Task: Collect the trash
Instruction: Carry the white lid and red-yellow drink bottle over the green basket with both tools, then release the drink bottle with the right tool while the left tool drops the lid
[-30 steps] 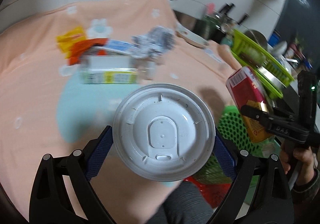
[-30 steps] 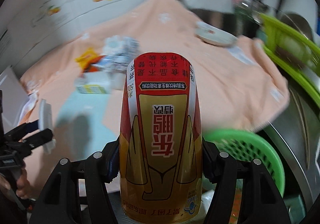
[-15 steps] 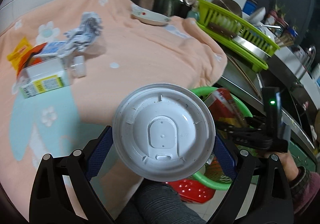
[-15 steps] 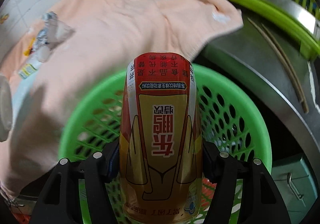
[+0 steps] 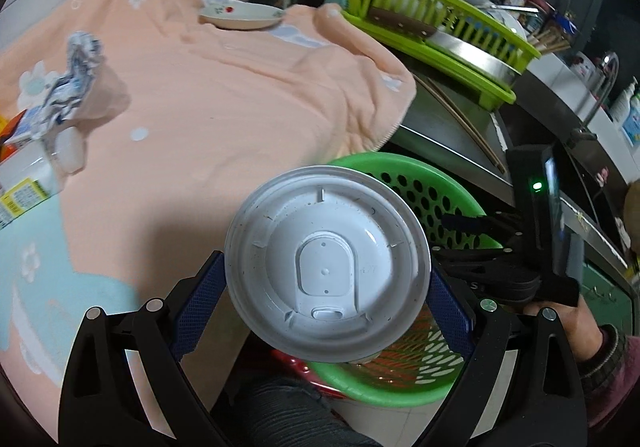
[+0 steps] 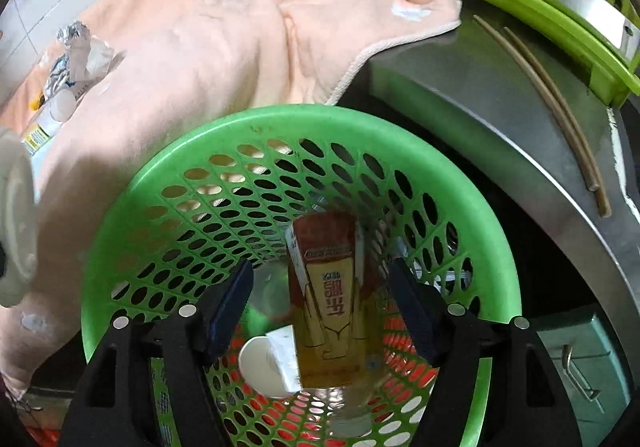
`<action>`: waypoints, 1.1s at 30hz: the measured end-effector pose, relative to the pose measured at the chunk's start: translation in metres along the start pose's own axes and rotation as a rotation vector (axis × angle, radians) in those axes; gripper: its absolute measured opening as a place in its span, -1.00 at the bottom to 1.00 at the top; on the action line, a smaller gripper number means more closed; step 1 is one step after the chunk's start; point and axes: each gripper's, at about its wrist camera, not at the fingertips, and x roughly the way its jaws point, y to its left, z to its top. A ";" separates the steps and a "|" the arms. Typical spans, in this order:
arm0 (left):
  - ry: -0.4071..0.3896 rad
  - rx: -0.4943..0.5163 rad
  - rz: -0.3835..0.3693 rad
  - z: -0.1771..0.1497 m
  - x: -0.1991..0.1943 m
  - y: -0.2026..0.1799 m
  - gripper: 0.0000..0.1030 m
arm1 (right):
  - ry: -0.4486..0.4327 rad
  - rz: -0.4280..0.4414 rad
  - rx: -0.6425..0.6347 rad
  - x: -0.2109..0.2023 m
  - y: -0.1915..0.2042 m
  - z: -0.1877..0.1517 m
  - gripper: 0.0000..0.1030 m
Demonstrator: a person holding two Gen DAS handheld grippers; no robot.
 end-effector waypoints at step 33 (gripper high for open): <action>0.139 0.049 -0.014 -0.008 0.064 -0.034 0.81 | -0.169 -0.039 -0.010 -0.079 -0.026 -0.012 0.47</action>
